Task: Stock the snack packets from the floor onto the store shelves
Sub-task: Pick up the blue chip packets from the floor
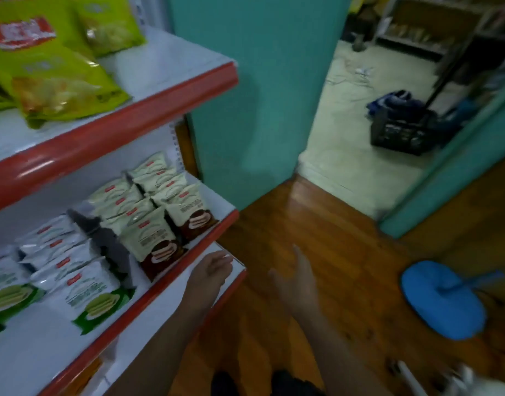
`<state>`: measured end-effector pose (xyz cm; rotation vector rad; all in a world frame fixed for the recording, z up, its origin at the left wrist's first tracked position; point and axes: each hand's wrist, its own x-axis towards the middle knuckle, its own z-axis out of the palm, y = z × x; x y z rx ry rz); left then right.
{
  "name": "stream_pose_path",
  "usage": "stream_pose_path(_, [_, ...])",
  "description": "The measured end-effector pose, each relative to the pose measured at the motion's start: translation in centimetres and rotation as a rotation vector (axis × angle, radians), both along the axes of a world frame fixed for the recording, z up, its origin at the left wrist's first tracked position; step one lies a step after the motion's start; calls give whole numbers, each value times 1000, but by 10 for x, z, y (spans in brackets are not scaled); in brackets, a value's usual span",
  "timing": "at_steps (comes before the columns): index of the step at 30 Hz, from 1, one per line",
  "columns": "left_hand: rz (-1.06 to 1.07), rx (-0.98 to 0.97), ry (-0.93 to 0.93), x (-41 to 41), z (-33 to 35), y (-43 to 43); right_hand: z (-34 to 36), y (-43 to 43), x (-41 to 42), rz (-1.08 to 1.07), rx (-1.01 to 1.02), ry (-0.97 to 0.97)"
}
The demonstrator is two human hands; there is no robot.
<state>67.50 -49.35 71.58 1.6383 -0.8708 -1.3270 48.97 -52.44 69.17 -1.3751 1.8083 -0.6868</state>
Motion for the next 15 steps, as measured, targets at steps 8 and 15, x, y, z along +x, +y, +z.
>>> stream_pose_path(8, [-337, 69, -77, -99, -6, -3, -46, 62, -123, -180, 90, 38])
stream_pose_path(15, [-633, 235, -151, -250, -40, 12, -87, 168, -254, -455, 281, -8])
